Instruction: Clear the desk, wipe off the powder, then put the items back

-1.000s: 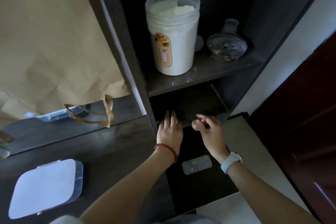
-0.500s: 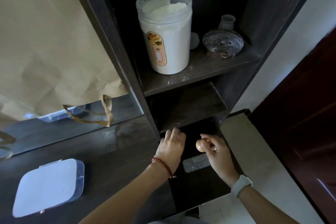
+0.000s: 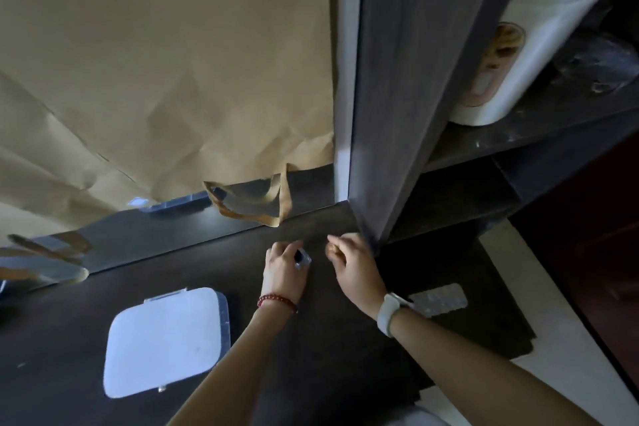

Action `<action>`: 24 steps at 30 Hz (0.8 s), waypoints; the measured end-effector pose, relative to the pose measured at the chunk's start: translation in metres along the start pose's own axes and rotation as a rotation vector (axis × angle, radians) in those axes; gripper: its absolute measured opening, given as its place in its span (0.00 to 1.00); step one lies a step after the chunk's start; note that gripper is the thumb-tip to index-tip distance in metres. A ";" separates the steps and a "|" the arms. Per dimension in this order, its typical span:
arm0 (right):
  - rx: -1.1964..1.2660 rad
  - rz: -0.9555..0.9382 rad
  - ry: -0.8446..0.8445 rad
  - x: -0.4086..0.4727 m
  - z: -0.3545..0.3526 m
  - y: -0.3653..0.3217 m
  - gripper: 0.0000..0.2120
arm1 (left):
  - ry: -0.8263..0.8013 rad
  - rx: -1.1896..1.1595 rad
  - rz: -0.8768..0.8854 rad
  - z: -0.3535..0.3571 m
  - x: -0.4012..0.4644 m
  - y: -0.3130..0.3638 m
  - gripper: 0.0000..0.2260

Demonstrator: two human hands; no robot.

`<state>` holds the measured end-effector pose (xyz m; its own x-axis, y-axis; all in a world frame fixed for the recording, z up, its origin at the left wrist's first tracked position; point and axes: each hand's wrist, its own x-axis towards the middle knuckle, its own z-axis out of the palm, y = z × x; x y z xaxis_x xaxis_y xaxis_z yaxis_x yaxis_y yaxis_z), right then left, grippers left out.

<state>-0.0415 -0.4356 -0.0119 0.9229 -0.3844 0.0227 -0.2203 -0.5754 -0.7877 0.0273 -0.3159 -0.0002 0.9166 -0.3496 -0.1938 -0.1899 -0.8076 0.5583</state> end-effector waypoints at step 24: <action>-0.205 0.250 0.095 0.039 0.015 -0.005 0.24 | -0.108 -0.145 0.006 0.025 0.041 -0.004 0.28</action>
<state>-0.0002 -0.4371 -0.0163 0.8009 -0.5919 -0.0907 -0.5039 -0.5843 -0.6362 0.0566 -0.3391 -0.0305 0.8708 -0.4100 -0.2713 -0.1359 -0.7311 0.6686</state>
